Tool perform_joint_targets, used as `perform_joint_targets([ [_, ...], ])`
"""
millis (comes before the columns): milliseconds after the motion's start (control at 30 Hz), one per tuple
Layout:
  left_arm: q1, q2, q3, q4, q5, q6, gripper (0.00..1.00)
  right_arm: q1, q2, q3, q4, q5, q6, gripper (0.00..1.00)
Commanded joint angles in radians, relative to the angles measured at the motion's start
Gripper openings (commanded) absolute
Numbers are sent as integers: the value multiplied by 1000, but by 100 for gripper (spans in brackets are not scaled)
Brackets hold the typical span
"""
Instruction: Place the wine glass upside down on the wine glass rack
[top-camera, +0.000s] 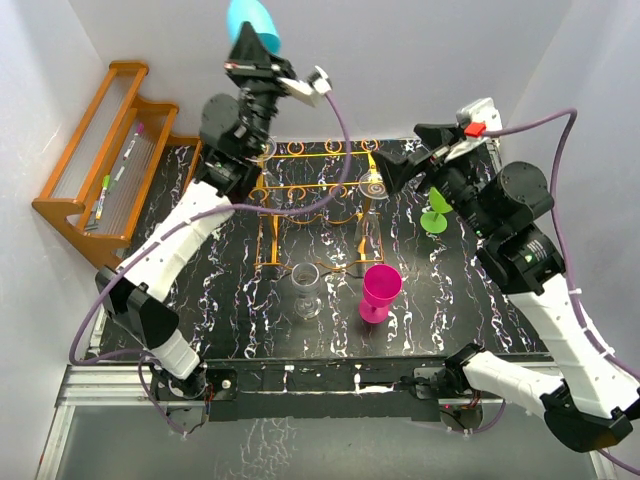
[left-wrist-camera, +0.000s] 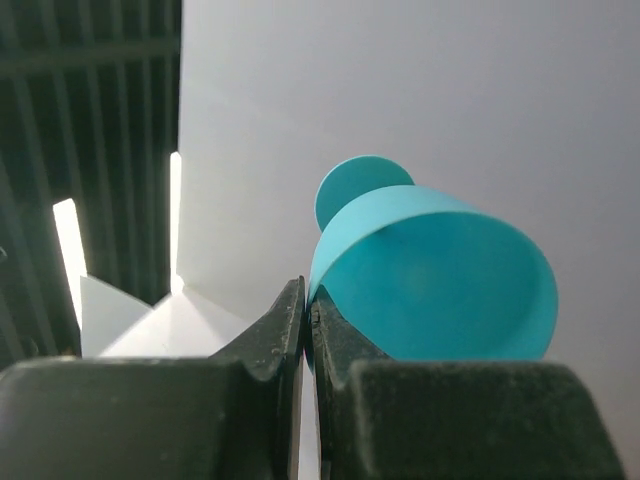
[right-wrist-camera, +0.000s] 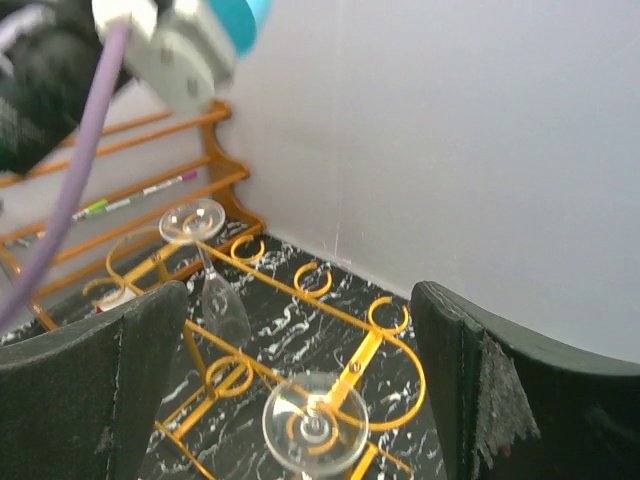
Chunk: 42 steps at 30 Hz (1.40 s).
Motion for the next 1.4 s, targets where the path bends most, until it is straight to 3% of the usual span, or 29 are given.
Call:
perform_joint_targets([
  [0,-117,-64,-76,270,128,173,0,2,87,171,64,6,49,98],
  [367,-253,-190,-336,517,392,331,0,-1,289,539,117,-252,250,99],
  [667,-284,-234,-412,590,510,340,0,-32,446,784,117,-329,425,81],
  [1000,-303,-318,-543,642,640,347,0,-190,469,741,252,-428,664,63],
  [1367,-320,-330,-589,681,687,379,0,-242,511,677,361,-543,837,56],
])
